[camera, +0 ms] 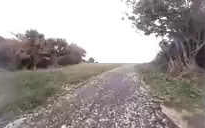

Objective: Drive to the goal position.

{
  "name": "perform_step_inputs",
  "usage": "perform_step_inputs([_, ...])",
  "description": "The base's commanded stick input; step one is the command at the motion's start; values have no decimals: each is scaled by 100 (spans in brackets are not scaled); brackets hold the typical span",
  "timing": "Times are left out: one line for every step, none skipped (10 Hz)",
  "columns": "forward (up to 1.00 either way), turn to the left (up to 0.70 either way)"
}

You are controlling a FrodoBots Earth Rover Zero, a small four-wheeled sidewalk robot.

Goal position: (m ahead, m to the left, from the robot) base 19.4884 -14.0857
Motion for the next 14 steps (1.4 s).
perform_step_inputs([100,0])
perform_step_inputs([100,0])
perform_step_inputs([100,0])
perform_step_inputs([100,0])
perform_step_inputs([100,0])
perform_step_inputs([100,0])
perform_step_inputs([100,0])
perform_step_inputs([100,0])
perform_step_inputs([100,0])
perform_step_inputs([100,0])
perform_step_inputs([100,-17])
perform_step_inputs([100,-31])
perform_step_inputs([100,-40])
perform_step_inputs([100,-40])
